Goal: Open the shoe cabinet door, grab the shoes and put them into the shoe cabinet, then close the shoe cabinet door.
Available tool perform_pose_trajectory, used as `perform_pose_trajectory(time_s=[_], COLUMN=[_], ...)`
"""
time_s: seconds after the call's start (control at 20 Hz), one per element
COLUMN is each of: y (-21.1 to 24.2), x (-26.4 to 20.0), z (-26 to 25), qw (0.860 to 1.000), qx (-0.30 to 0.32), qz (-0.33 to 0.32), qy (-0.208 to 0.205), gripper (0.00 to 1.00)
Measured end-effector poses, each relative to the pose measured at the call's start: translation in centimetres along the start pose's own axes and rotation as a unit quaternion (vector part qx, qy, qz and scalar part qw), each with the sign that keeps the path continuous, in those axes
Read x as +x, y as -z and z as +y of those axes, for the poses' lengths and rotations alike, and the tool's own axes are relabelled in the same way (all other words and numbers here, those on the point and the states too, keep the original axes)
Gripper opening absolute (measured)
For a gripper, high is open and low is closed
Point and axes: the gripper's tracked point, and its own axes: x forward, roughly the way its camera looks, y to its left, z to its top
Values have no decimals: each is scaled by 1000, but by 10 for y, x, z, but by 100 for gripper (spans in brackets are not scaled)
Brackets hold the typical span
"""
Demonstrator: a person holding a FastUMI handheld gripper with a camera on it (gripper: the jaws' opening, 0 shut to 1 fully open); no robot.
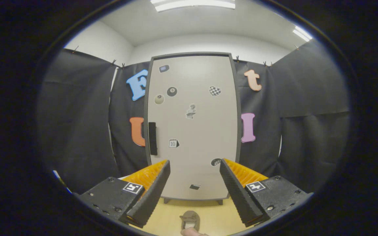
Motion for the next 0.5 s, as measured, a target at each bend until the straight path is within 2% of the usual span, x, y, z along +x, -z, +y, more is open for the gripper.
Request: perform_pose_trajectory(time_s=[0.5], y=[-14], x=[100], z=[117], qw=[996], qx=[-16], qz=[-2], qy=[-86], gripper=[99])
